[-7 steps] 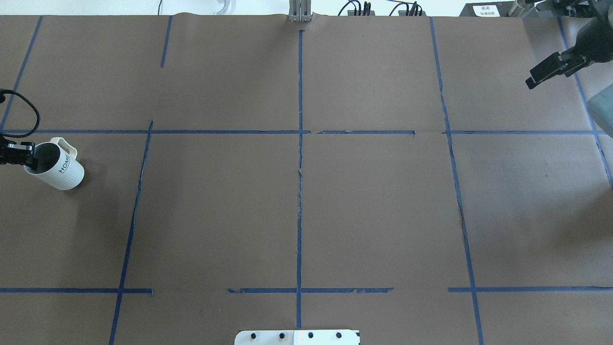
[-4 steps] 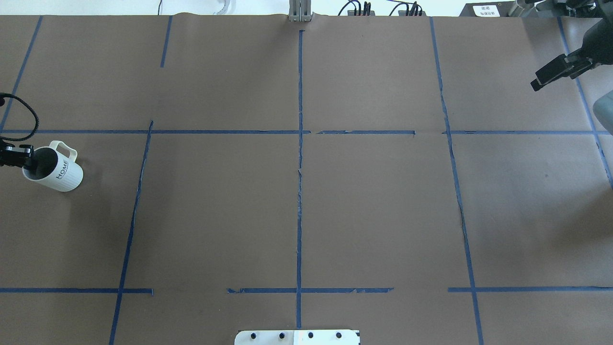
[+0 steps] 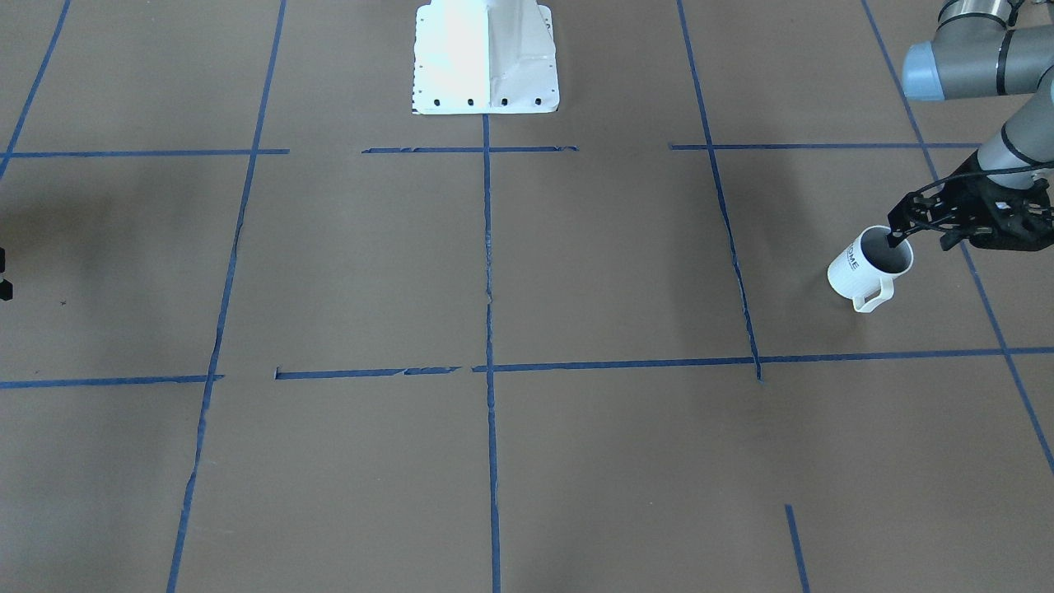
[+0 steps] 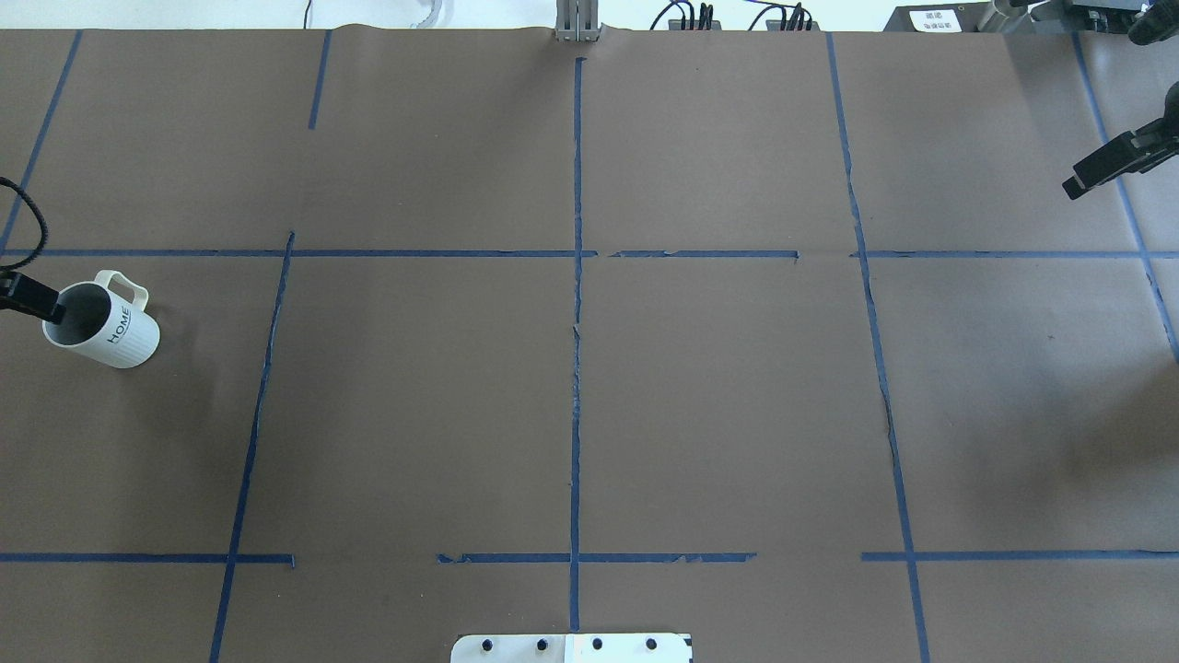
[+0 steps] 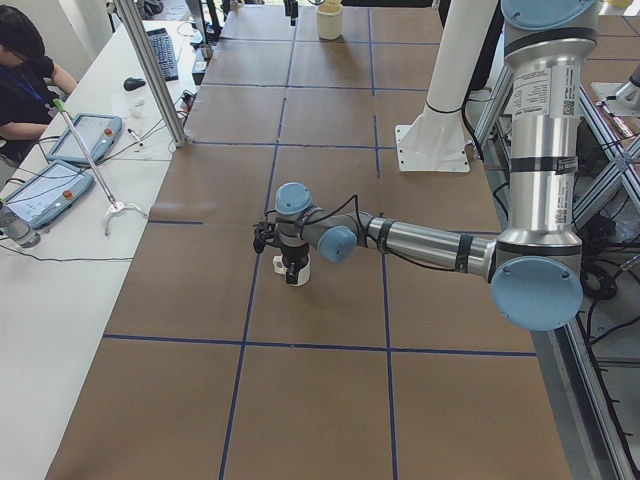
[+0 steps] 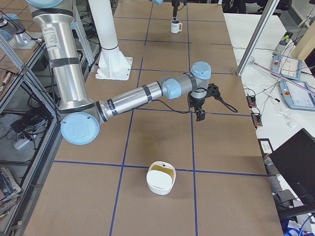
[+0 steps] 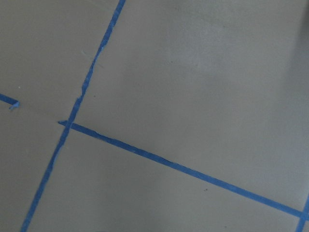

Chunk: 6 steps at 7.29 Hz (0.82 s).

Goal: Left arm hands cup to right arm to dump lemon

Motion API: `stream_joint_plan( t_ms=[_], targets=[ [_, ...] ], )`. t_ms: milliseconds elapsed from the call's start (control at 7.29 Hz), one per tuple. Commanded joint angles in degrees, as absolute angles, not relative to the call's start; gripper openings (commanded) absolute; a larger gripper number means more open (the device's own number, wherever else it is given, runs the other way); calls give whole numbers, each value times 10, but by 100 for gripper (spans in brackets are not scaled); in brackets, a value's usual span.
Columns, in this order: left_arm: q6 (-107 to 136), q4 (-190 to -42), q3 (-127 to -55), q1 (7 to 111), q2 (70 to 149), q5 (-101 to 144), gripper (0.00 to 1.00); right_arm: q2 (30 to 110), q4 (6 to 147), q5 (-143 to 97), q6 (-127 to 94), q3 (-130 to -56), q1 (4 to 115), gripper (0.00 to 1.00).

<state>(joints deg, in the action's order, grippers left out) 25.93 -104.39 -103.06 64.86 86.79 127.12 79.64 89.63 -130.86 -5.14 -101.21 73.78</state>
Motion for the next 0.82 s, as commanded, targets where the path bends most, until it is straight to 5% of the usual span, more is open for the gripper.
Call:
stream_joint_plan(
  t_ms=[0, 686],
  targets=[
    [78, -856, -1114, 723, 863, 1275, 100, 836, 899, -1317, 16, -1020, 770, 100],
    [-108, -828, -1107, 902, 754, 1329, 100, 949, 900, -1354, 78, -1017, 877, 100]
  ],
)
